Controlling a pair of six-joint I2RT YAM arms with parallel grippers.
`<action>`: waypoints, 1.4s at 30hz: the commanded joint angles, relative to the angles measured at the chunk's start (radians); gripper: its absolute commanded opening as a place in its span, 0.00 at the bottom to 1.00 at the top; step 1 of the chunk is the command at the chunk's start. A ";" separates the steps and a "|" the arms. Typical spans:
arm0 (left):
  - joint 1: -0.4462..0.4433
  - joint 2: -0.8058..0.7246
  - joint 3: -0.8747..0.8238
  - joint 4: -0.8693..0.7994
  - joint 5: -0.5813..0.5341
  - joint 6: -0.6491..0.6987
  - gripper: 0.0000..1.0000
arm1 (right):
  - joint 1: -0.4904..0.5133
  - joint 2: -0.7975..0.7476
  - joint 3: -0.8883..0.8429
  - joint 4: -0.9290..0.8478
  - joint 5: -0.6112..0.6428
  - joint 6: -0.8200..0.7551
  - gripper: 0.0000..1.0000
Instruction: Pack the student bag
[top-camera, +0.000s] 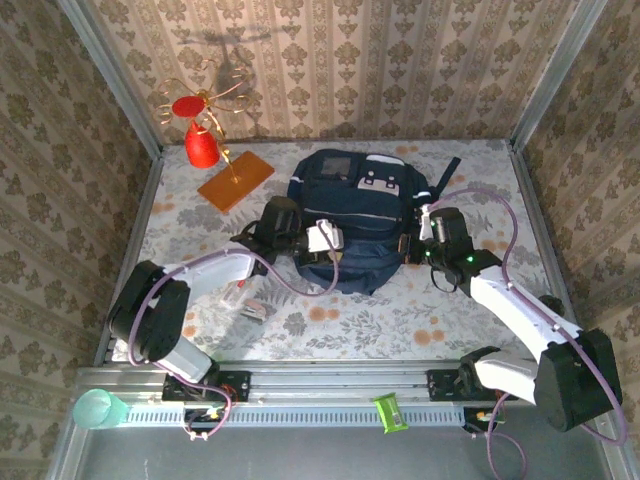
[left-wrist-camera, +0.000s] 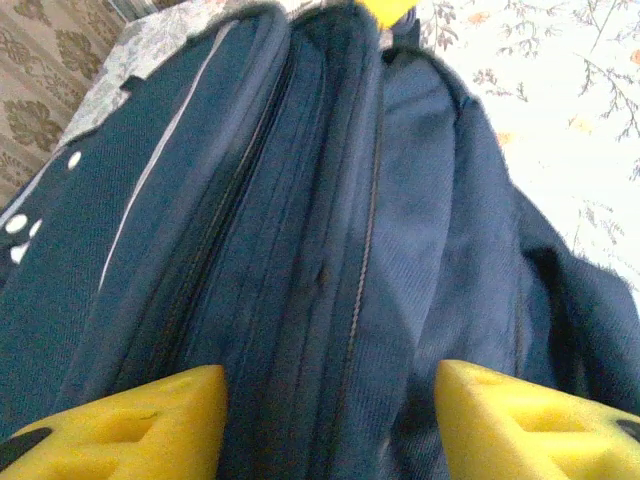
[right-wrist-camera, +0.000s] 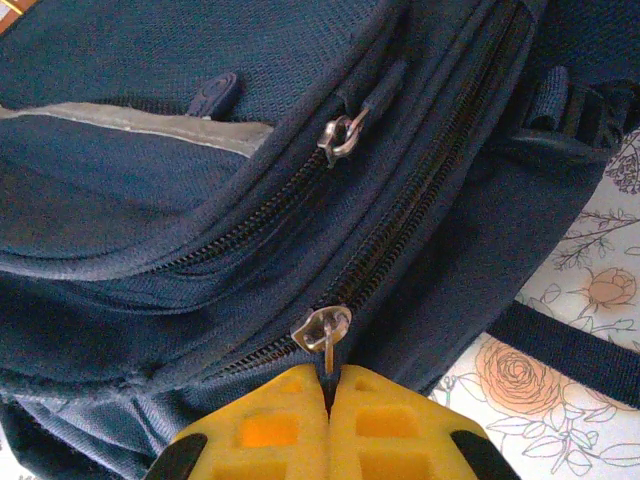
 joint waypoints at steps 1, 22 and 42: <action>-0.084 -0.030 0.025 0.032 -0.132 0.001 0.59 | 0.020 -0.047 -0.009 0.042 -0.043 0.007 0.00; -0.154 0.118 0.188 -0.083 -0.271 0.147 0.00 | 0.042 -0.049 -0.017 -0.026 0.054 -0.022 0.00; 0.021 -0.023 0.007 0.038 0.045 0.108 0.00 | -0.157 0.136 0.074 -0.080 0.270 0.000 0.00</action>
